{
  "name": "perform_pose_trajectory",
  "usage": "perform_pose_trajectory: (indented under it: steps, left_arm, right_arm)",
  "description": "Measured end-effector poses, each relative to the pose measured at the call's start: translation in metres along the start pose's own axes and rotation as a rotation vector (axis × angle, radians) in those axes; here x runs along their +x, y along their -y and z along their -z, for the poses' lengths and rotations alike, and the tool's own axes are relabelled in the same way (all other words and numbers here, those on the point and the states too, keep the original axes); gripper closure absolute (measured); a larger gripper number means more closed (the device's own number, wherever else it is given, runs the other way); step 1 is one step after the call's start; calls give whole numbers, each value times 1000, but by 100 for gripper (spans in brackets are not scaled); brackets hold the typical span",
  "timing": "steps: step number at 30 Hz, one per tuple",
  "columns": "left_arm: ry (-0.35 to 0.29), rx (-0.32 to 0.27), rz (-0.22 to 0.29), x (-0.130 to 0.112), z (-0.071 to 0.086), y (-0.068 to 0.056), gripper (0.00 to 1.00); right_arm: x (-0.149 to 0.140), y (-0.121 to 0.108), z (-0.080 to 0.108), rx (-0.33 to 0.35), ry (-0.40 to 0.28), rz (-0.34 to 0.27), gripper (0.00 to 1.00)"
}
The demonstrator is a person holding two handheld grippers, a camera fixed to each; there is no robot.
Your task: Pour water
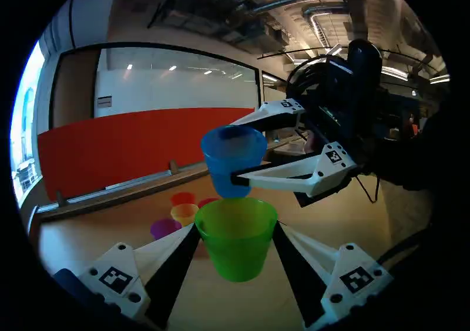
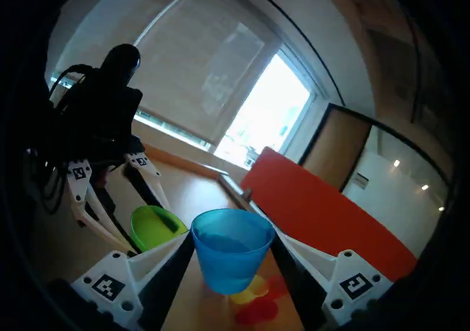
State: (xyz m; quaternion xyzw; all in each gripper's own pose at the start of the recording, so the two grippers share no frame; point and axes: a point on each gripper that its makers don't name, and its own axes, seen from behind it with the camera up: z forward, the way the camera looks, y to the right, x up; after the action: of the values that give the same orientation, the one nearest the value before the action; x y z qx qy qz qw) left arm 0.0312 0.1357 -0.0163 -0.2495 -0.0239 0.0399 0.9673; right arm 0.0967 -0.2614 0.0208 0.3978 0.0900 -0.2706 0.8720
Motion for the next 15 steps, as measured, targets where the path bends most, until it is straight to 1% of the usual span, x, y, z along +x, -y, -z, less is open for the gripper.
perform_pose_trajectory:
  steps: [6,15]
  left_arm:
    - [4,-4,-4,-2,-1,-2,14]
    - [3,-2,-6,-1,-2,-1,13]
  right_arm:
    - [1,0,1,5,4,56,9]
    - [5,-4,3,7,5,127,9]
